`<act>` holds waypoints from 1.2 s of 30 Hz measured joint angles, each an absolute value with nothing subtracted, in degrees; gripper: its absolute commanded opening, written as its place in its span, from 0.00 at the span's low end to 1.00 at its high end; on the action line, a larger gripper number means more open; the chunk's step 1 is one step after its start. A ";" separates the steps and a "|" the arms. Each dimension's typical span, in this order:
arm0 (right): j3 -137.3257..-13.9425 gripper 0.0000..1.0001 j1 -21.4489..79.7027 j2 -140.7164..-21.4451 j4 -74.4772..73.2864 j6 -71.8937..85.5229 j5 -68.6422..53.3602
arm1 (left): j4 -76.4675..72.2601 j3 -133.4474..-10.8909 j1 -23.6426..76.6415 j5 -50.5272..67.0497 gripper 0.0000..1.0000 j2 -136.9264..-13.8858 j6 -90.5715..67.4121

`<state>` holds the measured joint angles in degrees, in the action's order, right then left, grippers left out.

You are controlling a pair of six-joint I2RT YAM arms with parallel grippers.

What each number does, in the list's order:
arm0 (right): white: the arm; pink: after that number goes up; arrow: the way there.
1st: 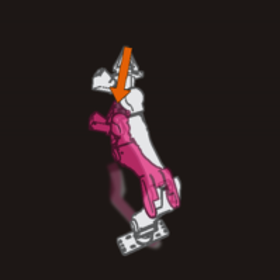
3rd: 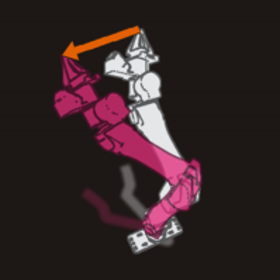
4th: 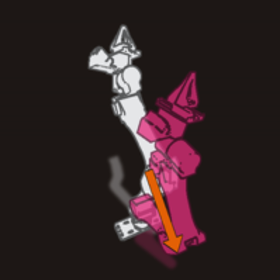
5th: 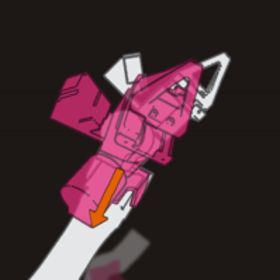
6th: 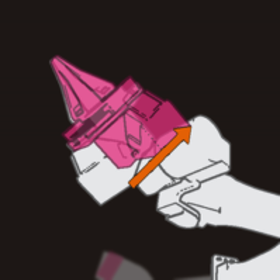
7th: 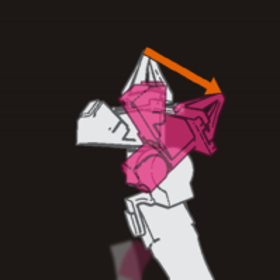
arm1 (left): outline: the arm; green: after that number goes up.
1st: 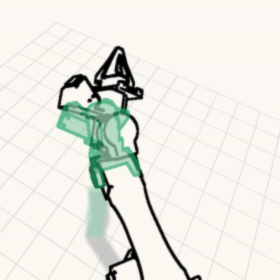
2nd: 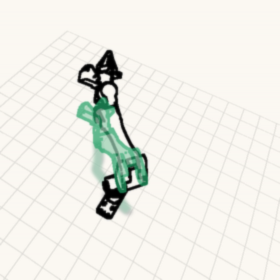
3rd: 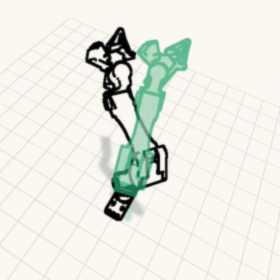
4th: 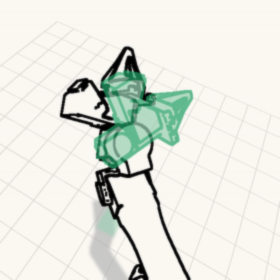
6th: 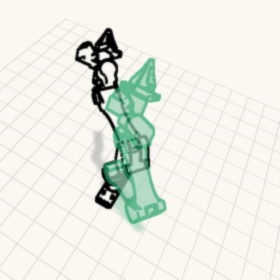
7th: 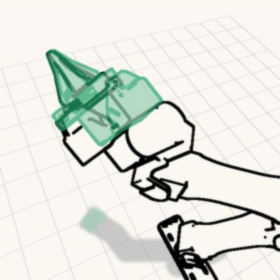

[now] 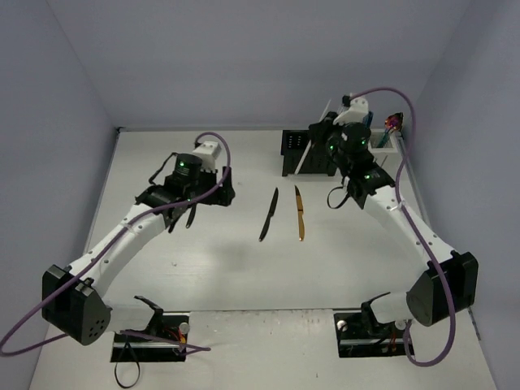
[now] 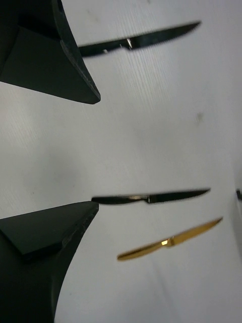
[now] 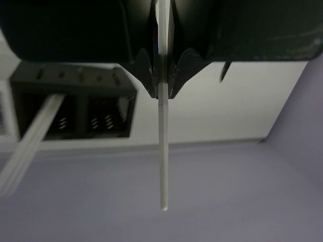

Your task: Sort the eating utensils into containers

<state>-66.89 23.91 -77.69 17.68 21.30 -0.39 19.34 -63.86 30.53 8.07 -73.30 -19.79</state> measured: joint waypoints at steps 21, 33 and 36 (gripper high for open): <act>-94.55 0.07 9.56 -110.57 22.07 11.77 7.31 | 28.05 -59.86 11.22 6.81 0.76 -70.09 -13.67; -93.68 0.42 9.68 -114.57 21.56 13.68 6.07 | 28.06 -59.86 11.22 7.59 0.76 -69.95 -13.63; -92.01 0.47 10.12 -112.87 19.40 13.01 6.06 | 28.08 -59.86 11.22 7.72 0.76 -69.95 -13.65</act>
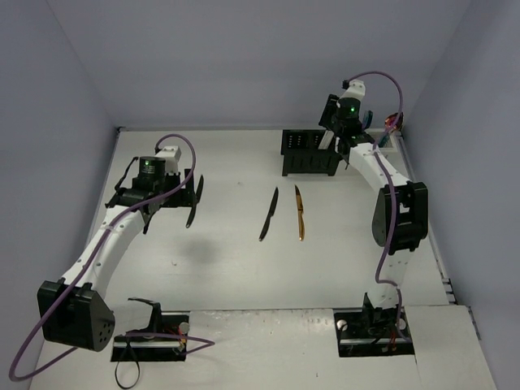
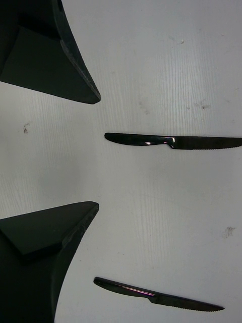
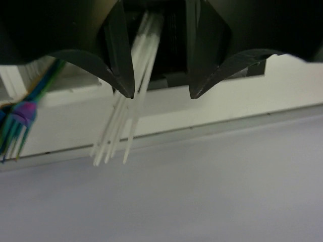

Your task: Sort the eating utensils into containers

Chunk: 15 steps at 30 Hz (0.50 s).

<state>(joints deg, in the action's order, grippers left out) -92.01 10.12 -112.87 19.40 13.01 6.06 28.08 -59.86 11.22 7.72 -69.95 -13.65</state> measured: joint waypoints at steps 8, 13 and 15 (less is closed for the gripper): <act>-90.76 0.54 15.37 -100.11 1.00 11.57 8.83 | 28.14 -59.86 11.18 8.17 0.76 -69.95 -13.68; -88.74 0.56 21.43 -93.08 -10.04 12.60 8.49 | 28.19 -59.86 11.18 8.83 0.76 -69.95 -13.70; -85.19 0.54 22.53 -92.09 -12.67 13.34 7.69 | 28.22 -59.86 11.18 8.95 0.76 -69.95 -13.72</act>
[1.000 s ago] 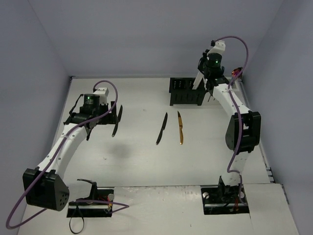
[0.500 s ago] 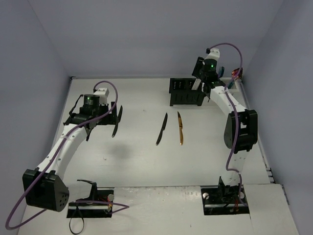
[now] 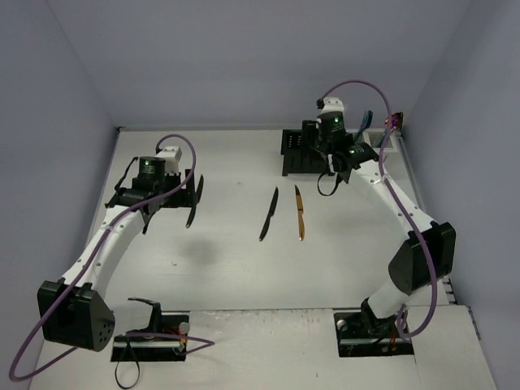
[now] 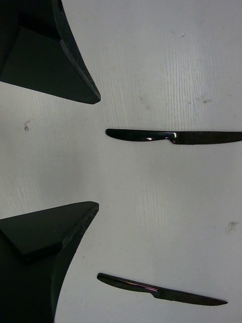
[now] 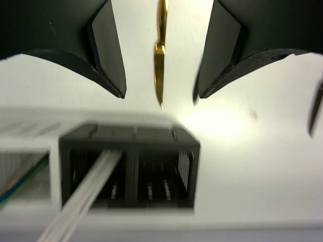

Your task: Sort the eating utensils into containers

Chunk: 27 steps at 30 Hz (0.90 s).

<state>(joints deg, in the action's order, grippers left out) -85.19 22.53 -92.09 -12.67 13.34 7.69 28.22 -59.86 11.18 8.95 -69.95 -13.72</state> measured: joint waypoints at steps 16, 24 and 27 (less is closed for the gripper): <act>-71.99 0.46 25.28 -104.33 -21.50 17.18 2.19 | 28.56 -59.86 11.18 9.41 0.76 -70.37 -13.74; -71.99 0.45 26.36 -108.08 -21.43 18.49 1.02 | 28.62 -59.86 11.18 9.65 0.76 -70.74 -13.74; -71.99 0.42 26.81 -108.54 -21.23 18.73 0.96 | 28.67 -59.86 11.18 9.85 0.76 -70.74 -13.74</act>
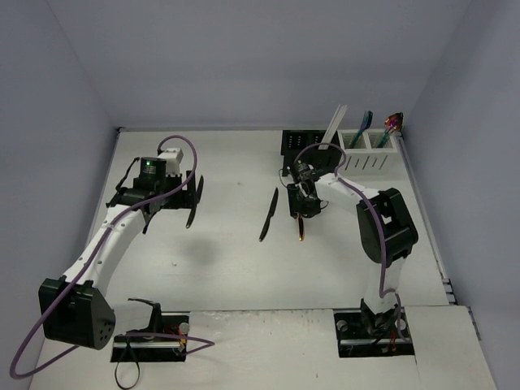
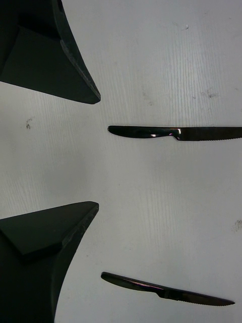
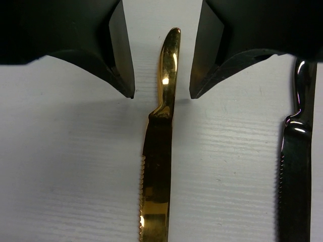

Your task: Sort the eating utensils into containers

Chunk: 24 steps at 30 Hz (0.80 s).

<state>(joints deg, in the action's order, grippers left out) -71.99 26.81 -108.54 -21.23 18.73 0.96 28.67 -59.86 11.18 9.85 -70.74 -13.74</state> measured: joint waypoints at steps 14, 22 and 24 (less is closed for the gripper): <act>-72.50 0.33 28.44 -110.35 -20.74 19.69 0.01 | 29.29 -59.86 11.18 10.24 0.76 -70.74 -13.74; -73.47 0.16 28.64 -111.20 -20.81 20.49 1.12 | 29.56 -59.86 11.18 10.24 0.76 -70.74 -13.74; -74.04 0.05 28.67 -111.63 -20.78 20.72 1.34 | 29.71 -59.86 11.18 10.24 0.76 -70.74 -13.74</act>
